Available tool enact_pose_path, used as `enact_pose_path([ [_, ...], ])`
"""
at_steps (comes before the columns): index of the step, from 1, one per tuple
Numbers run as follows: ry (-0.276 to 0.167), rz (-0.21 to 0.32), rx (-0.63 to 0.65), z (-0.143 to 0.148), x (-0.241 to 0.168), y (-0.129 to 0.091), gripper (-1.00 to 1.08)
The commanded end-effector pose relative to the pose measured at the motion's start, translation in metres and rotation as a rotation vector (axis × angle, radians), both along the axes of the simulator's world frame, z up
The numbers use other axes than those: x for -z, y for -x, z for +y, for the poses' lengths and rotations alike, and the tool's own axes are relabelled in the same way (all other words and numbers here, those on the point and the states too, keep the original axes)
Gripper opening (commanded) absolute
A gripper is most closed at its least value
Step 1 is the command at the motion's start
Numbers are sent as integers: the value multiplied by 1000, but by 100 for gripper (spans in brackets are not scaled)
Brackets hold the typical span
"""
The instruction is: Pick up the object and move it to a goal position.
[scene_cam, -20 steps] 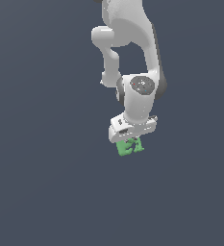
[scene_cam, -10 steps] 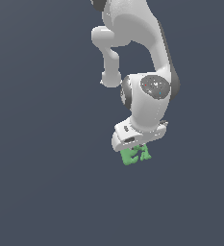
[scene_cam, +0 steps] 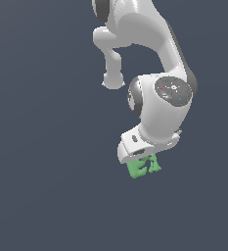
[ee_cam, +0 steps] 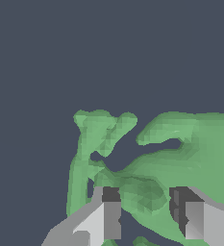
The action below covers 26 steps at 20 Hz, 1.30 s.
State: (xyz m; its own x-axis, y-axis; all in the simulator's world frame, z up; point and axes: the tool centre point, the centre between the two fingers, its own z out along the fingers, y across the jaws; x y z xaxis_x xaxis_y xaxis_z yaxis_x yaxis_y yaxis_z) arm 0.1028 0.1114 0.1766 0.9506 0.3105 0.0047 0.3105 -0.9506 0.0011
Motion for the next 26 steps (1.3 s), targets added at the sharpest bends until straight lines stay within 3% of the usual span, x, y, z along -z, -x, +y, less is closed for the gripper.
enact_pose_path([
  [1, 0, 1, 0, 2, -5, -9, -100],
  [11, 0, 4, -1, 7, -16, -29, -100],
  [26, 0, 4, -1, 12, -25, -35, -100],
])
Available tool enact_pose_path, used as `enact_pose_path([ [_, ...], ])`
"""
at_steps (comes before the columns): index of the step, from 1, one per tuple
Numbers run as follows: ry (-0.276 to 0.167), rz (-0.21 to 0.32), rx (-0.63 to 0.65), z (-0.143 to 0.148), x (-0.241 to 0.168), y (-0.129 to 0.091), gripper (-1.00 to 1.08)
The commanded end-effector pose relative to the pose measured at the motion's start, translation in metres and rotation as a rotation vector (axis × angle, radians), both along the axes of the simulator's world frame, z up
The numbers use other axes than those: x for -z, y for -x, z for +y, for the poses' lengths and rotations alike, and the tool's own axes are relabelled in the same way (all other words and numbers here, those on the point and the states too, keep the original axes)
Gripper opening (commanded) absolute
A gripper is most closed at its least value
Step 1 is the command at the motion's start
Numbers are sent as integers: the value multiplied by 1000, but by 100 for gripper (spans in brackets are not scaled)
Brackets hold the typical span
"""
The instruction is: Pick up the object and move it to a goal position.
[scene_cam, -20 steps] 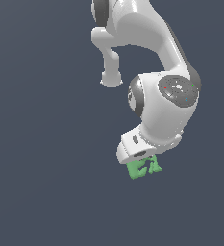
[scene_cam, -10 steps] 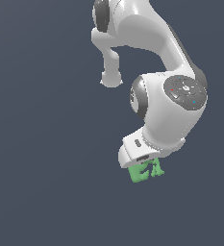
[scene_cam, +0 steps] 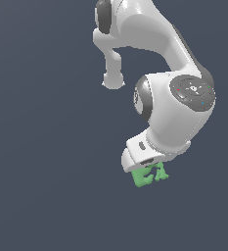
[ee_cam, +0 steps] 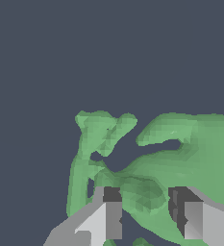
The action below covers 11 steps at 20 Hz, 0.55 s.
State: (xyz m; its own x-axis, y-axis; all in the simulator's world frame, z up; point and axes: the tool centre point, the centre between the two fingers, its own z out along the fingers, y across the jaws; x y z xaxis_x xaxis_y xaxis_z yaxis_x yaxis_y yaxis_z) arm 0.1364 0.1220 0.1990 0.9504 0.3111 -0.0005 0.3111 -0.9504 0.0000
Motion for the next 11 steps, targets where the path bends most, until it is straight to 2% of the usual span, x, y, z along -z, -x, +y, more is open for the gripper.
enact_pose_path([
  [1, 0, -1, 0, 3, -5, -2, -100],
  [11, 0, -1, 0, 9, -16, -7, -100],
])
